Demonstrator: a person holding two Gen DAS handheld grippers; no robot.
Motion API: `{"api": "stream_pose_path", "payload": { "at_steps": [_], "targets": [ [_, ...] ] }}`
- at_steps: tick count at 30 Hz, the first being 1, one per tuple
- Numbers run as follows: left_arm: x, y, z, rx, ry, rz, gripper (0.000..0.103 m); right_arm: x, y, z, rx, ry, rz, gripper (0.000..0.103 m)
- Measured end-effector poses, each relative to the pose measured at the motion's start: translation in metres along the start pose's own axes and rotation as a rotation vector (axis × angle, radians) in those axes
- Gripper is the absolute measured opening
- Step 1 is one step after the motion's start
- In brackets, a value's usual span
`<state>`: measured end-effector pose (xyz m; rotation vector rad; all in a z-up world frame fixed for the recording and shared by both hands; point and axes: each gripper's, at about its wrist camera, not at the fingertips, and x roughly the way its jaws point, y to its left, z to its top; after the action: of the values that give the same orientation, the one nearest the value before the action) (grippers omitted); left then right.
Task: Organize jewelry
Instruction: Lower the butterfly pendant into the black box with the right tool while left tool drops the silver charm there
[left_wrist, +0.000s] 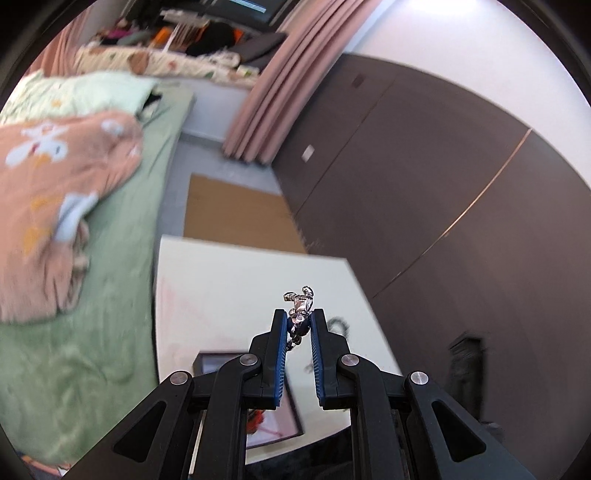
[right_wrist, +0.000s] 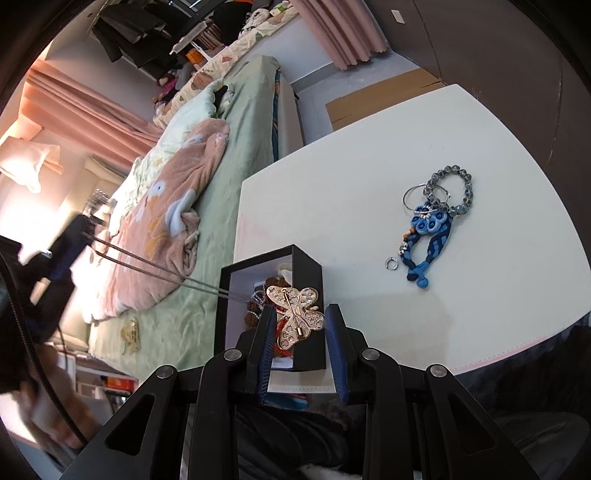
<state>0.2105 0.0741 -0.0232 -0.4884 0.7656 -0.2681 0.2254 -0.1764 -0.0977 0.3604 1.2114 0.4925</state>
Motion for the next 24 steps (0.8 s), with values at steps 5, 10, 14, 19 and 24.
{"api": "stream_pose_path", "payload": {
  "at_steps": [5, 10, 14, 19, 24],
  "targets": [
    [0.029, 0.023, -0.014, -0.077, 0.080, 0.009, 0.013, 0.009, 0.000, -0.001, 0.003, 0.014, -0.007, 0.028],
    [0.049, 0.040, -0.030, -0.140, 0.184, -0.040, 0.015, 0.014, 0.002, 0.001, 0.004, 0.024, -0.008, 0.028],
    [0.043, 0.061, -0.036, -0.201, 0.167, -0.033, 0.045, 0.018, 0.009, 0.004, -0.007, 0.027, 0.005, 0.028],
    [0.022, 0.084, -0.041, -0.269, 0.123, -0.020, 0.052, 0.029, 0.019, 0.008, -0.017, 0.039, 0.029, 0.028],
    [0.010, 0.092, -0.044, -0.287, 0.103, 0.001, 0.052, 0.041, 0.034, 0.011, -0.032, 0.046, 0.083, 0.028]
  ]
}}
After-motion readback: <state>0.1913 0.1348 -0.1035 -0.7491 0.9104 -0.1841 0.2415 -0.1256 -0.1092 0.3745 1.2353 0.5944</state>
